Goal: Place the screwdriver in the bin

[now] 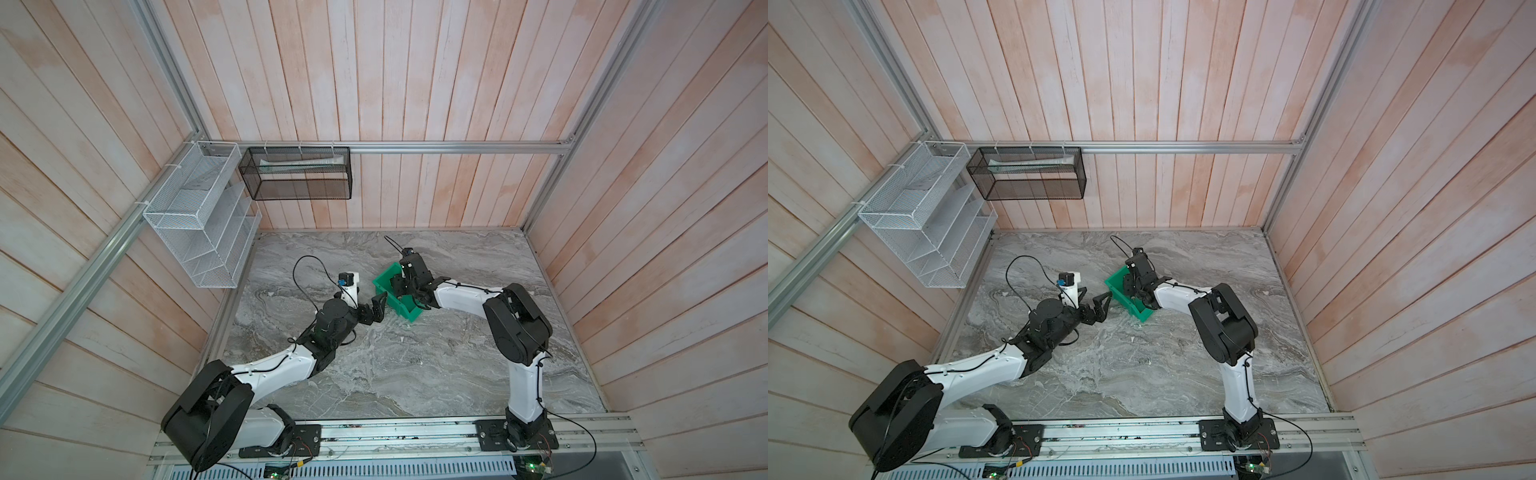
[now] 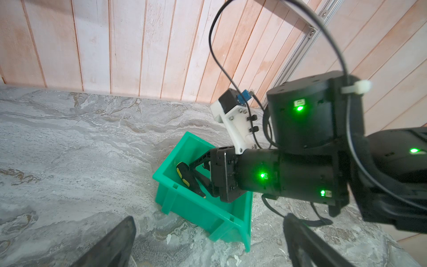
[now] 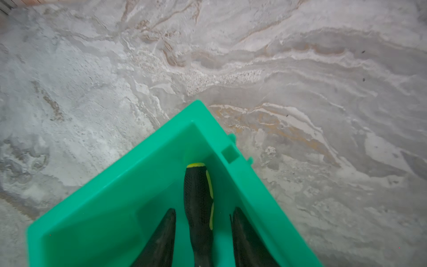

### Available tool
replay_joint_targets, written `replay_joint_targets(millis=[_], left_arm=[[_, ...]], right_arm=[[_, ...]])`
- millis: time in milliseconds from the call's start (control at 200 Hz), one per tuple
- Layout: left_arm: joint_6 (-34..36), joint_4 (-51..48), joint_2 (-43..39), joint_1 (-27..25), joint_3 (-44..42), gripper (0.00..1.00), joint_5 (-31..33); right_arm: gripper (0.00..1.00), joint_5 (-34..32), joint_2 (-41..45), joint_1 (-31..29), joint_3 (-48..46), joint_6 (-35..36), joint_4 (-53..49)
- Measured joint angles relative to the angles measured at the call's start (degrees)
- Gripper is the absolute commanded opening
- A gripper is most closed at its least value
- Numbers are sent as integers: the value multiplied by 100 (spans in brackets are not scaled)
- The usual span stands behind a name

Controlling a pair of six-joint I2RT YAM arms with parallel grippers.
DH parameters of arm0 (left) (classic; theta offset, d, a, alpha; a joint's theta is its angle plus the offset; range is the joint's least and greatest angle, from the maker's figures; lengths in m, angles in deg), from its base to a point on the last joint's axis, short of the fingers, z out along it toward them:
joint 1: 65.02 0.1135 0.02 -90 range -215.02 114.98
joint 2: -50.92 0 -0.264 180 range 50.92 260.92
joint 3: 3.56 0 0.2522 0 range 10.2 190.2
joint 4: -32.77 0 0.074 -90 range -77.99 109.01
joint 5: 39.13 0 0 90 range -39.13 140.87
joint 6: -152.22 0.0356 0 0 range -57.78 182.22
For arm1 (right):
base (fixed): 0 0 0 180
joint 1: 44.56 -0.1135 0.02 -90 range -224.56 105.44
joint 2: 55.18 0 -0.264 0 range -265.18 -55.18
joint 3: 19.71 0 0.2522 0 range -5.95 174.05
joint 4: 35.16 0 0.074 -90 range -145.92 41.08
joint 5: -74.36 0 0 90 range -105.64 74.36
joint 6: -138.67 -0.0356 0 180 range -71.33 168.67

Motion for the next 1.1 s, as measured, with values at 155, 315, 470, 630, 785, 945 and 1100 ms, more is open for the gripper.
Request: replay_joint_targets(millis=[155,315,470,630,785,945,1100], left_arm=[[2,0,-59,2,-42,100,2],[2,33,-219,11,-118,100,2],[2,101,-293,11,-118,100,2],[4,118,-302,13,-125,100,2],[7,120,-323,13,-157,100,7],[7,125,-337,35,-173,100,26],[7,125,-341,37,-175,100,28]], right_arm=[[47,2,542,0,-170,-57,162],[52,-11,1233,0,-654,-105,393],[58,-155,1921,-2,-1032,-111,570],[89,-367,2743,26,-1469,-138,815],[98,-686,3613,232,-2020,-131,999],[98,-1464,4680,938,-2929,-310,1165],[98,-3104,5501,1585,-4109,-374,1482]])
